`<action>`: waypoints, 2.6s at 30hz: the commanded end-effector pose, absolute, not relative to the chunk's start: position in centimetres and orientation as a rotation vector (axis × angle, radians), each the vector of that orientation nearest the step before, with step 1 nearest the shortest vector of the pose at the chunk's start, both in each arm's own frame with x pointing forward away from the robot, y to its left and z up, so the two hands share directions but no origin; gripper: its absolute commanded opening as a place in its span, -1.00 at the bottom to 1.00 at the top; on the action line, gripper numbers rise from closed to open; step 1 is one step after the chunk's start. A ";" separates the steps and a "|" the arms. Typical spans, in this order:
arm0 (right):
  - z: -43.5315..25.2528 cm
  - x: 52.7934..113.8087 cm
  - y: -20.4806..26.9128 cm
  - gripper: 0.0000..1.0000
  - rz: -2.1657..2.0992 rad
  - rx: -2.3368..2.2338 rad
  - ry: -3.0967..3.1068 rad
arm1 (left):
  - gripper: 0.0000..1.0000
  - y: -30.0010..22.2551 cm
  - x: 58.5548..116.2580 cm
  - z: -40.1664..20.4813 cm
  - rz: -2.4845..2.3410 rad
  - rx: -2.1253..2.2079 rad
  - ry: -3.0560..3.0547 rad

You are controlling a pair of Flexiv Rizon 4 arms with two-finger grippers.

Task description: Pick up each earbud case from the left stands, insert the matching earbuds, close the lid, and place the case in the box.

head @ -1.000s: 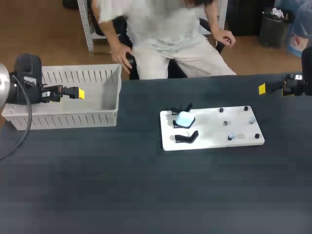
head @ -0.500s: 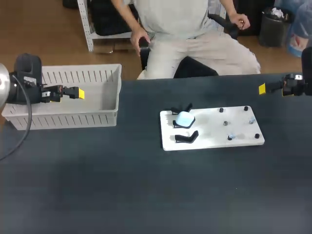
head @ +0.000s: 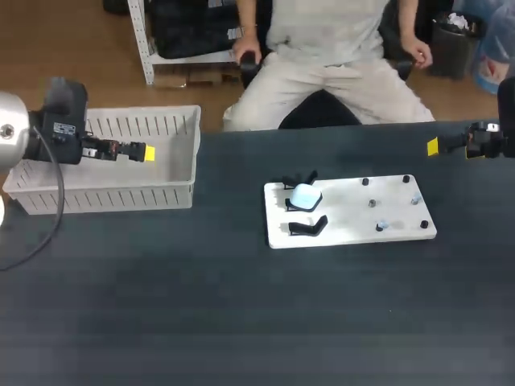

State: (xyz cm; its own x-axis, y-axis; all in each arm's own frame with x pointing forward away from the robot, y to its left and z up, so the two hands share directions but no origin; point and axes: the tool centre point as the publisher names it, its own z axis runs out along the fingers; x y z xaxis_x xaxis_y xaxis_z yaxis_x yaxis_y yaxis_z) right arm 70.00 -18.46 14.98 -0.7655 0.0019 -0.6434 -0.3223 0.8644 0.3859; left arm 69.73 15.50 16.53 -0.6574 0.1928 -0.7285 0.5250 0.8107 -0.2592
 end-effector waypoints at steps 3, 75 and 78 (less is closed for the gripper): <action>15.0 70.1 -18.5 1.00 0.642 -0.233 2.372 | 1.00 14.3 70.2 16.1 -0.710 0.751 2.121; 15.0 70.1 -18.5 1.00 0.642 -0.233 2.372 | 0.56 -8.4 71.4 3.4 -0.947 1.569 1.696; 15.0 70.1 -18.5 1.00 0.642 -0.233 2.372 | 0.65 -8.7 71.7 3.2 -0.950 1.558 1.698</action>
State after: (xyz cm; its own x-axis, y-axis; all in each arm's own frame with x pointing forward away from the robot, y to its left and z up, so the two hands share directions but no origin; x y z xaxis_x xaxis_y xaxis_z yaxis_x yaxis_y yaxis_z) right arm 70.00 -18.45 14.99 -0.7655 0.0018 -0.6434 -0.3223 0.8644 0.3859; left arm 71.25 -8.25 3.63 -0.0954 0.5362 -0.8387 0.9954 0.0407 -0.0872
